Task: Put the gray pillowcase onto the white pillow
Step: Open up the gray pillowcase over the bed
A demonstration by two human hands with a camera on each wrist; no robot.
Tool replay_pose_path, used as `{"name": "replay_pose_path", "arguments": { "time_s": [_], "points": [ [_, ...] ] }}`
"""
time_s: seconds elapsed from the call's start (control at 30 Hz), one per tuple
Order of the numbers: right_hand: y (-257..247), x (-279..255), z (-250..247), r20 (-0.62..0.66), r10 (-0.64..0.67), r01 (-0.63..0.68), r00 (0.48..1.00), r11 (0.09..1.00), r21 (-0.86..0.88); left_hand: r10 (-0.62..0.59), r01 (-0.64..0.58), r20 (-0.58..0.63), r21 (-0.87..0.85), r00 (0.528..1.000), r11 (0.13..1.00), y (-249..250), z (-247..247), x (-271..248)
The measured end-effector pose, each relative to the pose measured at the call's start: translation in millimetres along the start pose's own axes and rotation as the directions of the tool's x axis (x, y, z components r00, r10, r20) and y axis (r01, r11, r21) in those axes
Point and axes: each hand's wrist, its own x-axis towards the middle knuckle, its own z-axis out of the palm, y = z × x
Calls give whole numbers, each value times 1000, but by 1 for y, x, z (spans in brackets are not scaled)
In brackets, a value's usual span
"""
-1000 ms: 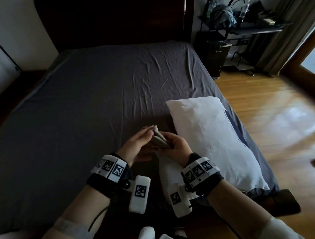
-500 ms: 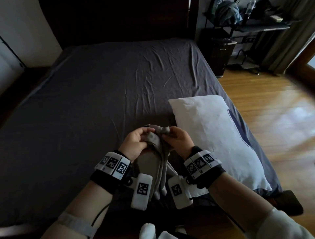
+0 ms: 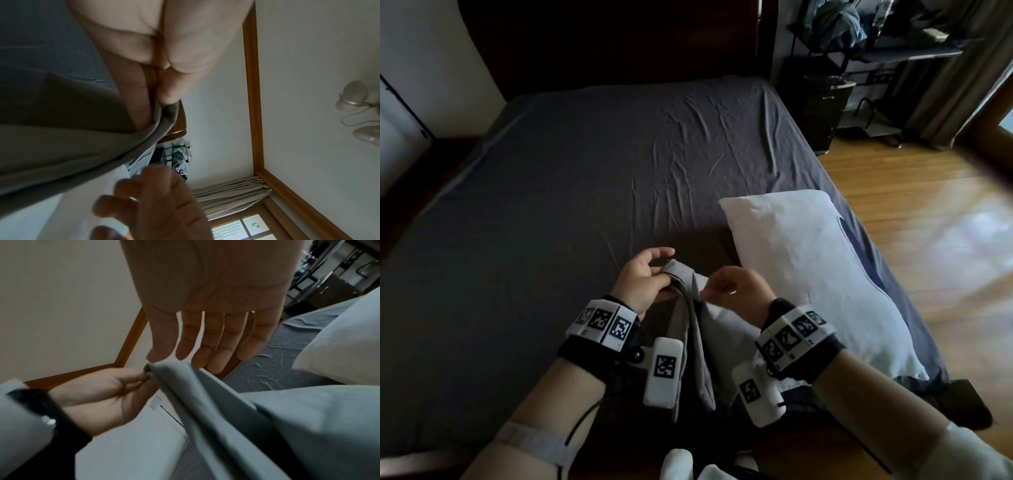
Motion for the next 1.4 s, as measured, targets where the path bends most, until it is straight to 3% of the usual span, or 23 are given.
{"name": "replay_pose_path", "arguments": {
  "time_s": [0.13, 0.27, 0.4, 0.6, 0.73, 0.8, 0.87, 0.97, 1.03, 1.13, 1.27, 1.4],
  "points": [
    [1, -2, 15, 8, 48, -49, 999, 998, 37, 23, -22, 18, -33, 1000, 999, 7, 2, -1],
    [2, 0, 20, 11, 113, -112, 994, 993, -47, 71, -69, 28, -63, 997, 996, 16, -2, -3],
    [-1, 5, 24, -70, 83, -80, 994, 996, 50, 95, -93, 14, -120, 995, 988, 16, -4, -6],
    [-15, 12, 23, -100, 51, -32, 994, 983, 183, 54, -51, 204, -20, 977, 998, -7, 5, -16],
    [-20, 10, 17, -55, 88, -61, 995, 924, 377, 49, -55, 115, 42, 992, 998, -12, 1, -12],
    [-19, 11, 13, -81, 68, -35, 994, 933, 358, 27, -36, 94, 102, 995, 994, -12, -5, -10],
    [-13, 15, 5, -195, 34, 16, 980, 968, 250, 34, -46, 70, 169, 997, 985, -10, -15, -7],
    [1, 21, -16, -340, 87, 10, 936, 962, 273, 67, -69, 17, 282, 998, 957, -7, -42, 0],
    [6, 21, -27, -305, 90, 2, 948, 958, 287, 75, -78, 23, 348, 997, 934, -4, -57, 0],
    [3, 21, -26, -242, 51, 29, 969, 949, 315, 86, -101, 54, 543, 995, 834, -3, -63, -1],
    [-6, 28, -21, -263, 31, 124, 964, 824, 552, 73, 22, -103, 712, 992, 702, -16, -62, 7],
    [-12, 32, -33, -341, 14, 224, 940, 727, 649, -85, 171, -153, 735, 985, 656, -42, -76, 12]
  ]
}}
